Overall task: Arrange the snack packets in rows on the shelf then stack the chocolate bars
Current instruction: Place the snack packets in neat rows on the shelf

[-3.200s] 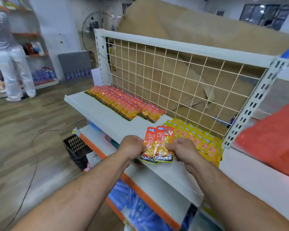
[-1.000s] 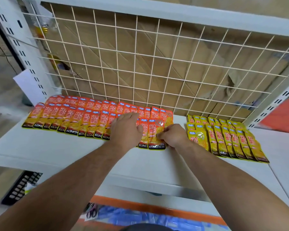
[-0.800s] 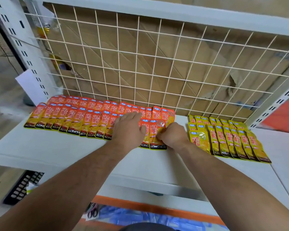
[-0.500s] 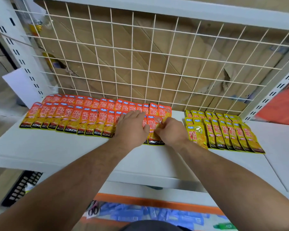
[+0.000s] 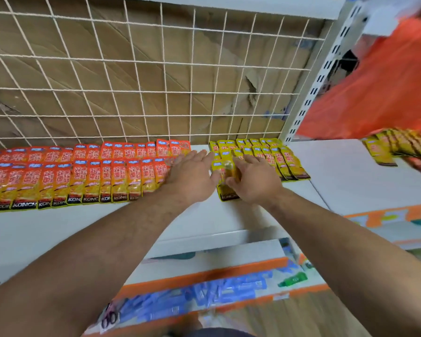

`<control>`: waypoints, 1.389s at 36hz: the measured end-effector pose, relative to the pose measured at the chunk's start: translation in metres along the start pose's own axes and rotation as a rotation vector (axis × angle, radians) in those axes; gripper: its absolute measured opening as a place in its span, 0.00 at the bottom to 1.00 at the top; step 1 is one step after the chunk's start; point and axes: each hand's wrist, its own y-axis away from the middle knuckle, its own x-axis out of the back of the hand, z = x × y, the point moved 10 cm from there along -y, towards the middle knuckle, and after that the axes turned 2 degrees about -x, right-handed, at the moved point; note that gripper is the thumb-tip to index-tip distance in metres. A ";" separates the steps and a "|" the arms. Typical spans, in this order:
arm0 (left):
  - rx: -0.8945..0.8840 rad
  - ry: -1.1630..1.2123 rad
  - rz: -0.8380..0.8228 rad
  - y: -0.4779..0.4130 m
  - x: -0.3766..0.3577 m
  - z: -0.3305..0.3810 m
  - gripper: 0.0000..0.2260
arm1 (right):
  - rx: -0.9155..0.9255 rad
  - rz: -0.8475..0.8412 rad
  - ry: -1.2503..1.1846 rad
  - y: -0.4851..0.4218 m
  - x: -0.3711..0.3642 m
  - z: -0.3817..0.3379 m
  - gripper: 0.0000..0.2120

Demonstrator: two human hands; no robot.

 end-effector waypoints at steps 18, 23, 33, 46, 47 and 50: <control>-0.190 -0.040 -0.018 -0.004 -0.050 0.272 0.28 | -0.180 0.013 -0.088 0.120 0.032 0.258 0.31; -0.223 -0.054 0.004 -0.005 -0.059 0.342 0.31 | -0.202 -0.016 -0.080 0.155 0.037 0.326 0.34; -0.393 -0.085 -0.061 -0.020 -0.088 0.467 0.26 | -0.329 -0.019 -0.108 0.209 0.051 0.436 0.34; -0.580 -0.011 -0.073 -0.098 -0.135 0.597 0.24 | -0.526 -0.012 -0.180 0.193 0.049 0.573 0.33; -0.594 -0.015 -0.067 -0.108 -0.139 0.606 0.24 | -0.539 -0.007 -0.185 0.188 0.050 0.584 0.33; -0.623 -0.024 -0.070 -0.140 -0.147 0.633 0.25 | -0.566 -0.013 -0.183 0.173 0.052 0.617 0.32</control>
